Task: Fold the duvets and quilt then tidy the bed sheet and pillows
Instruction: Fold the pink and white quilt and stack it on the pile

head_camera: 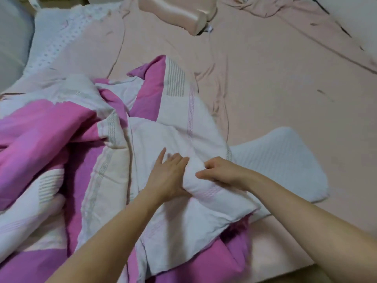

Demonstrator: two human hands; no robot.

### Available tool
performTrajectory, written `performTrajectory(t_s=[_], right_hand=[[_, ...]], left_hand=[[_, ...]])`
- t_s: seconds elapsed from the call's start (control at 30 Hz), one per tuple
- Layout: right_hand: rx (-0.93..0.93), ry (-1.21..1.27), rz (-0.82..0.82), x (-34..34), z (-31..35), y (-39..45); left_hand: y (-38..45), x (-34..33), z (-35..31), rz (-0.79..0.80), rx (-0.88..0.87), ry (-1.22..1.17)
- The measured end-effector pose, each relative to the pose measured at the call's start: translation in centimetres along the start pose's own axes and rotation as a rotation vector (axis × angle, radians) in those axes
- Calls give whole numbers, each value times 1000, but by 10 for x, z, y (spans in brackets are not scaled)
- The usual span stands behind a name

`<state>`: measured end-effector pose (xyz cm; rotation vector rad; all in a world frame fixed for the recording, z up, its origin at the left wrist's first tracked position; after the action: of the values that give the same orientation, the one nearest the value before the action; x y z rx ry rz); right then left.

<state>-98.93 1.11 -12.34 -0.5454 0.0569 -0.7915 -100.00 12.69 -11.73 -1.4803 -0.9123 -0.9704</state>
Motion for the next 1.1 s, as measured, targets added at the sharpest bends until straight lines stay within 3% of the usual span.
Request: performTrajectory(t_s=[0.13, 0.3, 0.37, 0.43, 0.5, 0.57, 0.6, 0.67, 0.77, 0.9, 1.0, 1.1], right_hand=[[2, 151, 193, -5, 7, -13], [-53, 200, 327, -38, 10, 5], [-104, 263, 185, -20, 2, 15], [-167, 274, -126, 26, -19, 24], [-233, -19, -385, 76, -51, 25], [-351, -331, -415, 98, -85, 17], [-437, -346, -399, 96, -109, 11], [-578, -173, -400, 80, -159, -4], [-647, 108, -469, 49, -208, -21], [-452, 170, -622, 35, -196, -19], [-212, 103, -668, 34, -131, -15], [0, 80, -711, 41, -57, -22]], left_hand=[[-7, 20, 7, -130, -163, 10], [8, 18, -24, 173, -286, 212], [14, 15, -13, 255, -147, 191], [14, 5, 7, 309, 20, 235], [19, -5, 24, 284, 117, 322], [25, -12, 32, 244, 169, 383], [29, -17, 33, 241, 190, 390], [37, -28, 29, 245, 205, 385], [43, -27, 20, 190, 176, 359], [35, -23, 18, 159, 195, 200], [14, -8, 16, 199, 202, 104], [-10, 24, 23, 309, 166, 182]])
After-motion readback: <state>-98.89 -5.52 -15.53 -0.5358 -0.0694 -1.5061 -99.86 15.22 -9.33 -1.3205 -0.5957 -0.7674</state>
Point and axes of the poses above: each hand's wrist, its own y-axis towards the middle knuckle, its own x-axis out of the back of the hand, z = x × y, the point moved 9 cm from there along y, towards the middle knuckle, and after that the axes turned 12 degrees about x, right-handed, at the moved point
